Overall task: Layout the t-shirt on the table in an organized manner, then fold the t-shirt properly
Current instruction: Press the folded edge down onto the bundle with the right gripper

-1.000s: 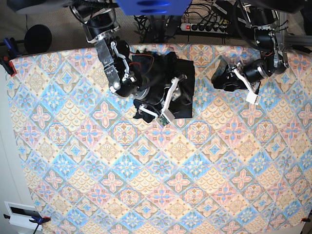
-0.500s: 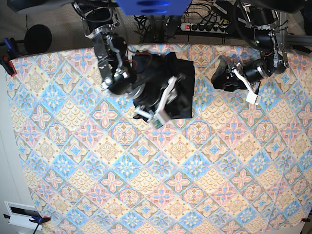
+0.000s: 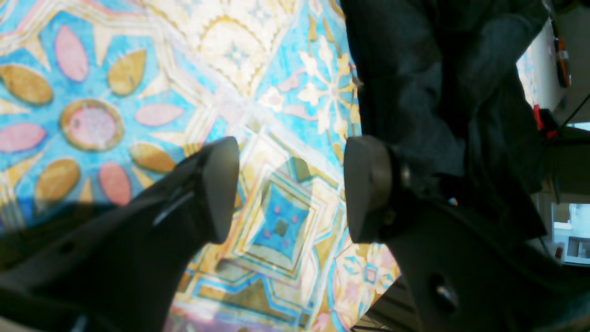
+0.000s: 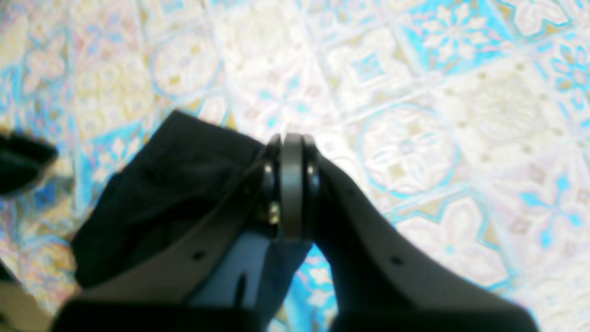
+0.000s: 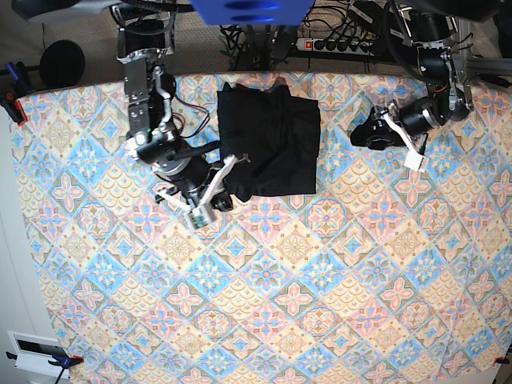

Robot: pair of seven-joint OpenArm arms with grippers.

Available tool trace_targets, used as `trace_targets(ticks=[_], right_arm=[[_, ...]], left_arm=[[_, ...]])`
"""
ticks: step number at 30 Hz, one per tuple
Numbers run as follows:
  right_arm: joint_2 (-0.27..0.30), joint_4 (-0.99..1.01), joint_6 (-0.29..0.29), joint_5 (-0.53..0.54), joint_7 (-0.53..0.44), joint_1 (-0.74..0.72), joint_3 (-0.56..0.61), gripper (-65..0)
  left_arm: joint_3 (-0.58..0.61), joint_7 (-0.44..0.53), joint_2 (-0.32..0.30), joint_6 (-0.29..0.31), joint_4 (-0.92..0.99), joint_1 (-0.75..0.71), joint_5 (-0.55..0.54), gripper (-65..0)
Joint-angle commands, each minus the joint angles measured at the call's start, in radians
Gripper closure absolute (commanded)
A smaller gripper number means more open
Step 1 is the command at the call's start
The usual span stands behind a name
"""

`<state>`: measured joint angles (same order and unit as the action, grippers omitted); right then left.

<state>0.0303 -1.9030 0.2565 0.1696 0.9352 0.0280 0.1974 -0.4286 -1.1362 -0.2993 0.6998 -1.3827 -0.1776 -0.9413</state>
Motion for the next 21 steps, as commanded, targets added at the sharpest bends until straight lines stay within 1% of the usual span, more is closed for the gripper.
trace_targets(ticks=[1, 4, 6, 9, 13, 17, 21], right_arm=[[-0.008, -0.017, 0.000, -0.045, -0.020, 0.000, 0.027, 0.0], [-0.011, -0.017, 0.000, -0.173, -0.020, 0.020, 0.112, 0.0], [-0.011, -0.017, 0.000, -0.227, -0.020, 0.033, 0.175, 0.0], [-0.011, -0.016, 0.000, -0.235, -0.015, 0.037, 0.233, 0.0], [-0.013, -0.014, 0.000, -0.235, -0.014, 0.037, 0.277, 0.0], [-0.043, -0.013, 0.000, -0.235, -0.014, 0.036, 0.319, 0.0], [-0.054, 0.035, 0.000, -0.233, -0.020, 0.033, 0.412, 0.0]], left_arm=[[-0.003, -0.009, -0.011, -0.002, -0.013, 0.002, 0.005, -33.7], [-0.003, -0.009, -0.011, -0.002, -0.013, 0.002, 0.005, -33.7], [-0.003, -0.009, -0.011, -0.002, -0.013, 0.003, 0.005, -33.7], [-0.003, -0.009, -0.011, -0.002, -0.013, 0.003, 0.005, -33.7], [-0.003, -0.009, -0.011, -0.002, -0.013, 0.002, 0.005, -33.7], [-0.003, -0.009, -0.011, -0.002, -0.013, 0.002, 0.005, -33.7], [-0.003, -0.009, -0.011, -0.002, -0.013, 0.002, 0.005, -33.7]])
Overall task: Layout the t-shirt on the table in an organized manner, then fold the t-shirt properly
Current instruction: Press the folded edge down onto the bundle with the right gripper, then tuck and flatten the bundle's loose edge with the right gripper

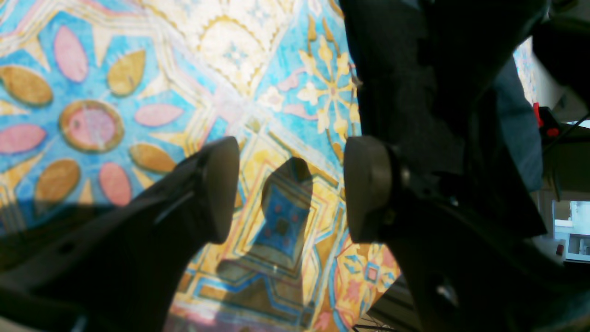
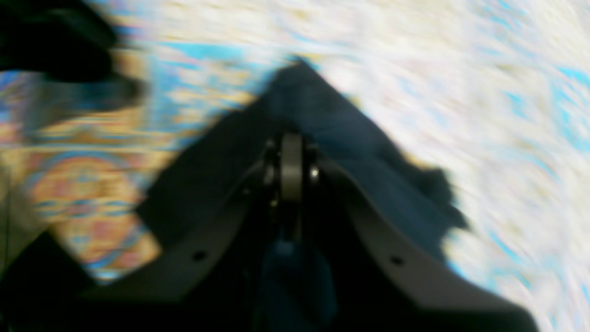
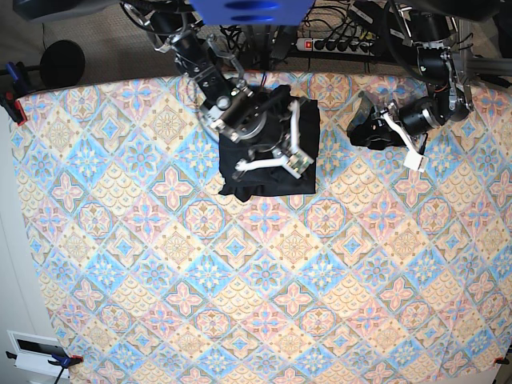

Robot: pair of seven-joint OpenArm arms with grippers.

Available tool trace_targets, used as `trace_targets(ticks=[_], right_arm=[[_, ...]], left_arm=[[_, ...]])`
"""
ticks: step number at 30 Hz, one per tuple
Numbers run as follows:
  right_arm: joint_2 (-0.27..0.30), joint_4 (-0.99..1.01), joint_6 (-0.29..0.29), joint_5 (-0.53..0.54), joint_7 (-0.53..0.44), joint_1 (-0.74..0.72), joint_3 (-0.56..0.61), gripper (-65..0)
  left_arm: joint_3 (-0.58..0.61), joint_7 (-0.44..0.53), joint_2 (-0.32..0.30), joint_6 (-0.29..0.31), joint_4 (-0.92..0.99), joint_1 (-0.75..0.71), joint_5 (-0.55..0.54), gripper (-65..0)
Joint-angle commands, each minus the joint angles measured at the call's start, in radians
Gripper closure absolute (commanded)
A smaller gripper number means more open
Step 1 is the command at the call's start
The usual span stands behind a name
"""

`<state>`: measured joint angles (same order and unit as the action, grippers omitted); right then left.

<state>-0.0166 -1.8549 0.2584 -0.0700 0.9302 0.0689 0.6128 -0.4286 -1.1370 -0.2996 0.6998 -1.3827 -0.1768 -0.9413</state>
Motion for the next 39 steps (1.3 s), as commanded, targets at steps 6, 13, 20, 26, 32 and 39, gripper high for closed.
trace_targets(ticks=[6, 13, 20, 26, 32, 39], right_arm=[[-0.007, 0.050, -0.001, 0.006, -0.043, -0.008, 0.088, 0.0], [-0.003, 0.044, -0.001, 0.006, -0.110, -0.007, 0.080, 0.0], [-0.001, -0.084, -0.001, 0.002, -0.099, -0.007, -0.097, 0.0], [-0.003, -0.053, -0.001, 0.002, -0.076, -0.011, -0.236, 0.0], [0.000, 0.062, -0.003, -0.001, -0.081, -0.011, -0.247, 0.0], [-0.007, 0.079, -0.005, -0.001, -0.130, -0.011, -0.193, 0.0]], left_arm=[[-0.003, -0.008, -0.011, -0.002, -0.013, 0.001, 0.005, -33.7], [-0.003, -0.008, -0.013, -0.002, -0.013, 0.000, 0.005, -33.7], [-0.003, -0.008, -0.014, -0.002, -0.013, 0.000, 0.005, -33.7], [-0.003, -0.008, -0.016, -0.002, -0.013, 0.003, 0.005, -33.7], [-0.003, -0.008, -0.014, -0.002, -0.013, 0.004, 0.005, -33.7], [-0.003, -0.008, -0.013, -0.002, -0.013, 0.006, 0.005, -33.7]])
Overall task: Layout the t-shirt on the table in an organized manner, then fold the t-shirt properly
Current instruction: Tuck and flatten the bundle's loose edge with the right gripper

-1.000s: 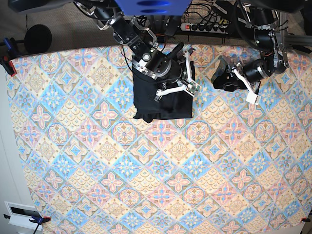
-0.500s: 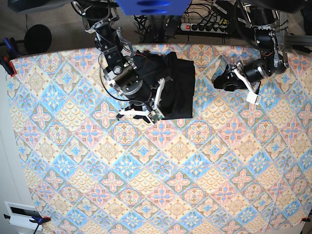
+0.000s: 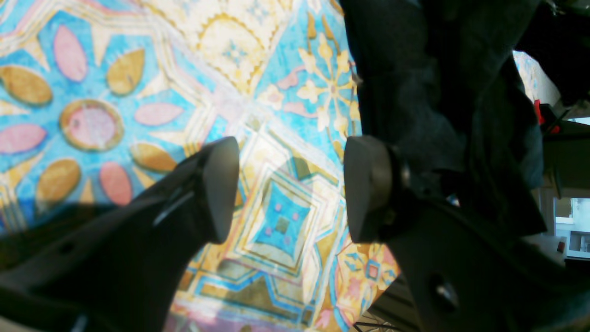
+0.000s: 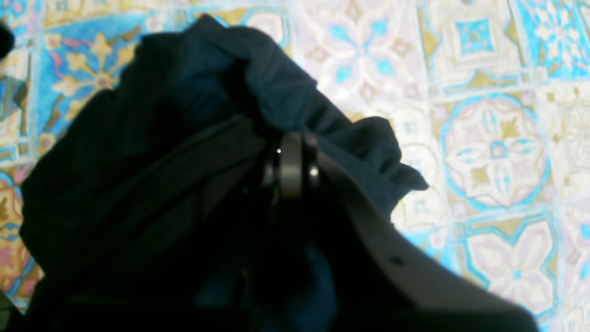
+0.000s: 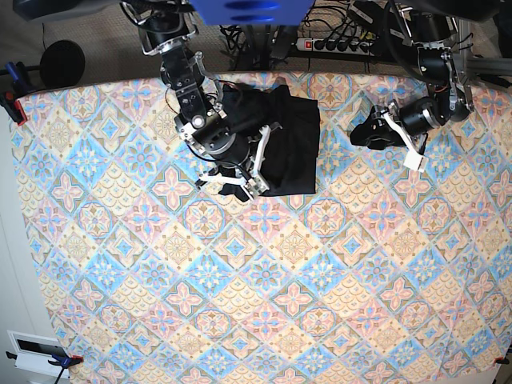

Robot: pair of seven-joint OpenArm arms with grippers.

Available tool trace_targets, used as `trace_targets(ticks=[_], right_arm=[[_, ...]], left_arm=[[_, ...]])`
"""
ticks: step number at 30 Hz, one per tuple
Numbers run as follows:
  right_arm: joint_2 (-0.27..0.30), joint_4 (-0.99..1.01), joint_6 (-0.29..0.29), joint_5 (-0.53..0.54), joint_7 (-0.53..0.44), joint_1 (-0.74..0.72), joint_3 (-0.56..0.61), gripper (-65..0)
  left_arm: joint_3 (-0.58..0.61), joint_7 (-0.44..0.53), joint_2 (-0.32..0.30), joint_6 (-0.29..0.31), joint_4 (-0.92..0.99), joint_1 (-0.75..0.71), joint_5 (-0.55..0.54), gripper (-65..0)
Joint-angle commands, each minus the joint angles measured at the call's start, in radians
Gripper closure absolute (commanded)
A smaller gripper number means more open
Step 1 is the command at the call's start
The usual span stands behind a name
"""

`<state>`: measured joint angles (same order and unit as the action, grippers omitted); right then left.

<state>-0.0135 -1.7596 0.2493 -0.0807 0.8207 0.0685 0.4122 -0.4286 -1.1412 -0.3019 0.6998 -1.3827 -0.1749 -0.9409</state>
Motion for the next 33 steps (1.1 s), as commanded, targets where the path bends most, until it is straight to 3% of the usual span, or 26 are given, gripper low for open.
trace_targets(ticks=[1, 9, 18, 24, 28, 33], right_arm=[[-0.010, -0.016, 0.005, 0.009, -0.021, -0.011, 0.030, 0.0], [-0.027, -0.016, 0.005, 0.009, -0.024, -0.006, 0.156, 0.0], [-0.108, -0.015, 0.005, 0.011, -0.027, -0.009, 0.212, 0.0], [-0.104, -0.029, 0.005, 0.011, -0.027, -0.006, 0.299, 0.0], [-0.101, -0.096, 0.005, 0.011, -0.027, -0.006, 0.291, 0.0], [-0.053, -0.194, 0.005, 0.011, -0.014, -0.006, 0.176, 0.0]], left_arm=[[-0.003, -0.004, -0.010, -0.002, -0.013, 0.004, 0.004, -33.7], [-0.003, -0.004, -0.010, -0.002, -0.013, 0.004, 0.004, -33.7], [-0.003, -0.004, -0.010, -0.002, -0.013, 0.005, 0.004, -33.7], [-0.003, -0.004, -0.010, -0.002, -0.013, 0.005, 0.004, -33.7], [-0.003, -0.004, -0.010, -0.002, -0.013, 0.005, 0.004, -33.7], [0.000, -0.006, -0.016, -0.002, -0.014, 0.001, 0.020, -33.6]])
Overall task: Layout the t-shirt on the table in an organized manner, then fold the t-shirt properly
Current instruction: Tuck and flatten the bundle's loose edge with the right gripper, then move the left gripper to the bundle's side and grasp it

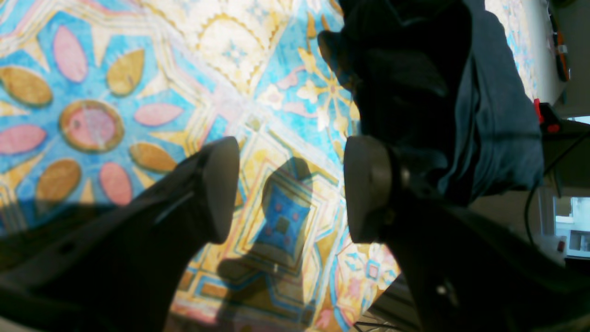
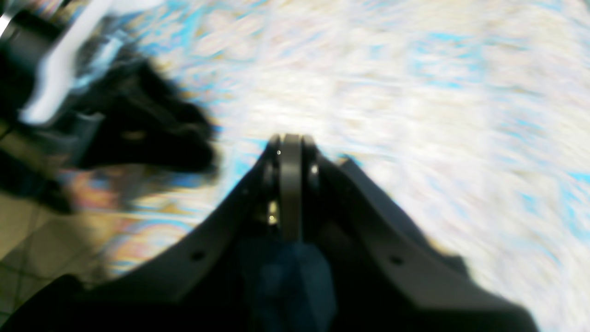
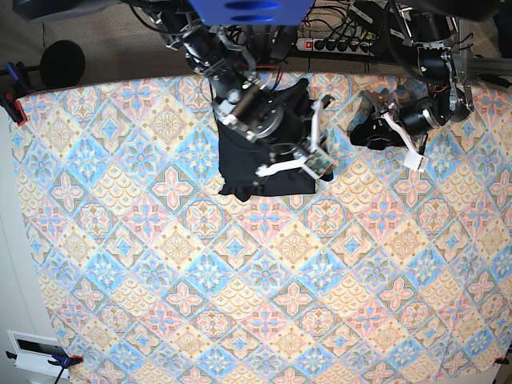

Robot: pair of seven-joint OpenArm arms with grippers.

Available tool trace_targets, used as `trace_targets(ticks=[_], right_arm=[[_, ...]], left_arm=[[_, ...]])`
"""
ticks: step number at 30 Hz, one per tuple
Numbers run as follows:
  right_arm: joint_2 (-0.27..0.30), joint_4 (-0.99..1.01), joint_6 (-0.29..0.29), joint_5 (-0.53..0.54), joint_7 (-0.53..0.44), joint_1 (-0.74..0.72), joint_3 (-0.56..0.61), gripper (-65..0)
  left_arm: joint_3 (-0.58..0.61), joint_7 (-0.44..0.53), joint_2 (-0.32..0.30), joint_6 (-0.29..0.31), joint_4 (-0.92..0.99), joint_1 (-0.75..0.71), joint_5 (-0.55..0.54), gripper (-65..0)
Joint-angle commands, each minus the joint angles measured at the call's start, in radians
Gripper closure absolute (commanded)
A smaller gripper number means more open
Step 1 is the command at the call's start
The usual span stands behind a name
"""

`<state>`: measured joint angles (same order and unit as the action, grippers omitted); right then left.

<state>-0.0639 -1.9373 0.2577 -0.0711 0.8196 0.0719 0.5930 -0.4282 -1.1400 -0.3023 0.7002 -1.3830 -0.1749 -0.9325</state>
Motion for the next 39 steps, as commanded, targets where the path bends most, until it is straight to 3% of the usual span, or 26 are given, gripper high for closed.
trace_targets(ticks=[1, 3, 9, 14, 18, 24, 32, 39], right_arm=[[0.003, -0.018, -0.004, 0.001, -0.013, -0.010, -0.040, 0.0], [0.022, -0.015, -0.004, 0.001, -0.013, -0.013, -0.129, 0.0], [0.128, 0.017, -0.004, 0.001, -0.013, -0.013, -0.281, 0.0], [0.229, 0.078, -0.004, 0.001, -0.013, -0.010, -0.350, 0.0], [0.327, 0.134, -0.002, 0.001, -0.015, -0.008, -0.356, 0.0], [0.402, 0.140, -0.002, 0.001, -0.015, 0.058, -0.357, 0.0], [0.444, 0.140, 0.002, 0.001, -0.015, 0.138, -0.350, 0.0], [0.444, 0.171, 0.002, 0.001, -0.013, 0.182, -0.302, 0.0]], left_arm=[[-0.001, -0.010, -0.016, -0.002, -0.016, 0.001, 0.031, -33.0], [-0.001, -0.011, -0.016, -0.002, -0.020, 0.002, 0.092, -28.1], [0.001, -0.007, -0.015, -0.002, -0.020, 0.005, 0.200, -0.9], [0.010, -0.011, -0.013, -0.002, -0.055, 0.027, 0.257, -0.8], [0.136, -0.010, -0.013, -0.002, -0.167, 0.031, 0.326, 0.0], [0.302, -0.007, 0.004, -0.002, -0.267, 0.062, 0.450, 0.0], [0.320, -0.011, 0.085, -0.002, -0.264, 0.105, 0.617, 0.0], [0.389, -0.007, 0.099, -0.002, -0.264, 0.119, 0.671, 0.0]])
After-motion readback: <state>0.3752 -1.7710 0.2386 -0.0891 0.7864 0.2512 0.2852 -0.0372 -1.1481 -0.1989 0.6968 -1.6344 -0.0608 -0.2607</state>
